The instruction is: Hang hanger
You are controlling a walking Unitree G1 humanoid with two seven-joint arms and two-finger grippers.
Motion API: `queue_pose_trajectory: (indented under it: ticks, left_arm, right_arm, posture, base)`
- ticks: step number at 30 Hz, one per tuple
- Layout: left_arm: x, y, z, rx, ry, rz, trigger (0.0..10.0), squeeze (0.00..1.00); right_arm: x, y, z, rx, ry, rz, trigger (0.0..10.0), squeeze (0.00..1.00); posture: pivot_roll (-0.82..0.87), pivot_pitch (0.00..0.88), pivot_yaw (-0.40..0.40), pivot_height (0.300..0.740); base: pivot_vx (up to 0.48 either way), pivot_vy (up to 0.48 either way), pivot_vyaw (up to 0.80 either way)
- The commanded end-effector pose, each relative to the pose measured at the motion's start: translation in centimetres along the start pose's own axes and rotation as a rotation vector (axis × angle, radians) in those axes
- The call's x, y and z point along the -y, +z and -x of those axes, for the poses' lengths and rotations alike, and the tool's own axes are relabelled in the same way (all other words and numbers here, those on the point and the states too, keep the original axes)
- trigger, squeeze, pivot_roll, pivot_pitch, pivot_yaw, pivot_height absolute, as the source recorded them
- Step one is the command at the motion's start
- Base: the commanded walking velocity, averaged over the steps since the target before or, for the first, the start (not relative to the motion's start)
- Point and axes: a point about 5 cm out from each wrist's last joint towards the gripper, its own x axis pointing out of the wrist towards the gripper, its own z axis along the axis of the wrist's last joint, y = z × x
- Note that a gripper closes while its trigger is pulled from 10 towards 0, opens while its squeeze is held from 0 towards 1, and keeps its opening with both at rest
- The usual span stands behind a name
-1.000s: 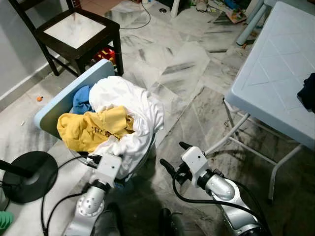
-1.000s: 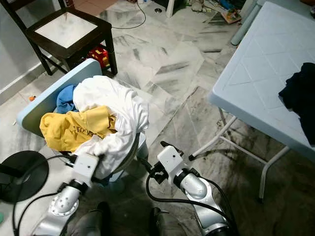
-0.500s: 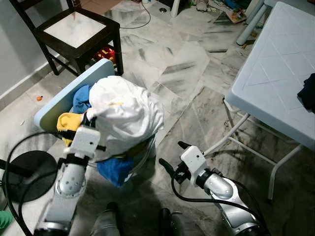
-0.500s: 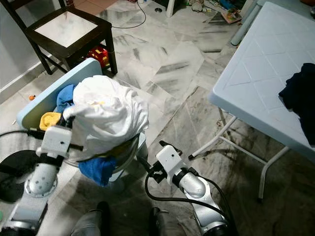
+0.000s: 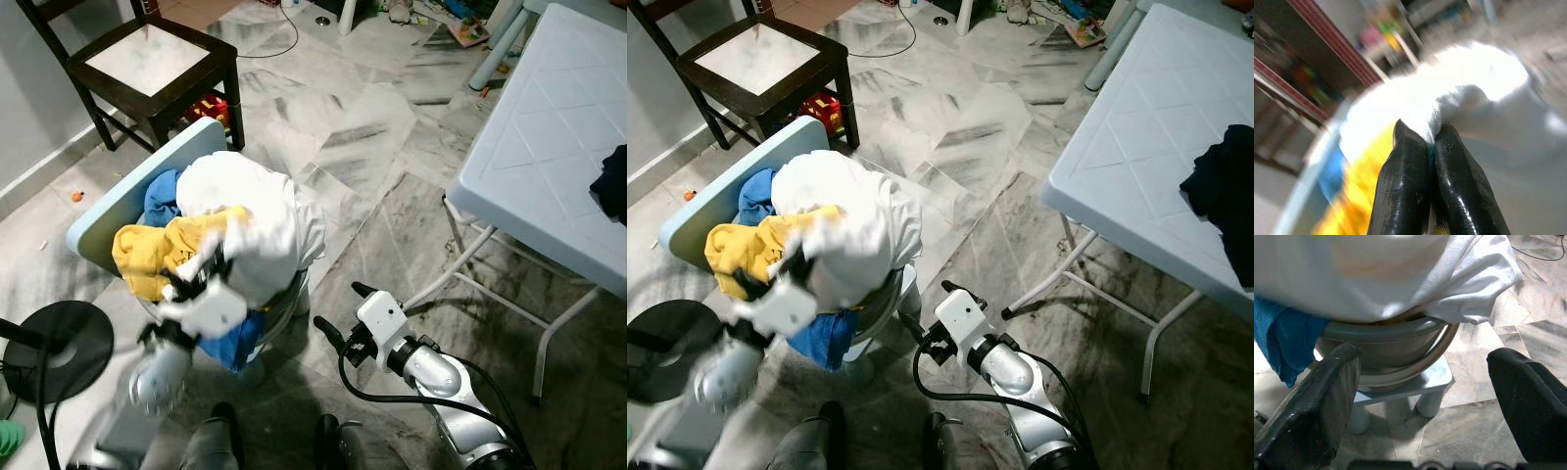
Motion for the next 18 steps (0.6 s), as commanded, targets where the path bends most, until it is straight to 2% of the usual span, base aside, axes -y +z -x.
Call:
queue_pose_trajectory:
  ticks: [1,4,10,11,12,13,18]
  left_arm:
    - [1.2,-0.9,0.9,-0.053,-0.039,0.023,0.0,0.00]
    - [2.5,-3.0,2.9,-0.171,-0.079,0.062,0.0,0.00]
    - [2.6,-4.5,3.9,-0.242,-0.078,0.050,0.0,0.00]
    - [2.6,-4.7,4.0,-0.247,-0.082,0.039,8.0,0.73]
    - [2.7,-4.8,3.9,-0.246,-0.084,0.027,8.0,0.73]
    - [2.9,-5.0,3.9,-0.246,-0.094,0.021,10.0,1.00]
    - [3.8,-5.3,3.8,-0.229,-0.118,-0.017,10.0,1.00]
  right_arm:
    - [-0.1,-0.6,0.6,-0.021,-0.003,0.002,10.0,0.00]
    - [-0.3,-0.7,0.6,-0.023,0.000,0.002,10.0,0.00]
    - [-0.2,-0.6,0.6,-0.025,0.004,0.004,10.0,0.00]
    - [-0.2,-0.6,0.5,-0.025,0.007,0.004,10.0,0.00]
    - [-0.2,-0.6,0.5,-0.025,0.008,0.005,10.0,0.00]
    - [-0.2,-0.6,0.5,-0.025,0.009,0.006,10.0,0.00]
    - [-0.3,-0.5,0.4,-0.024,0.011,0.006,10.0,0.00]
  posture:
    - [0.04,0.269,-0.117,0.740]
    - [0.04,0.270,-0.118,0.740]
    - [0.05,0.274,-0.123,0.740]
    - [0.05,0.274,-0.123,0.740]
    - [0.05,0.274,-0.123,0.740]
    - [0.05,0.275,-0.125,0.740]
    - [0.05,0.275,-0.124,0.740]
  base:
    - [0.000,0.000,0.00]
    - [0.000,0.000,0.00]
    - [0.000,0.000,0.00]
    - [0.000,0.000,0.00]
    - [0.000,0.000,0.00]
    - [0.000,0.000,0.00]
    - [0.000,0.000,0.00]
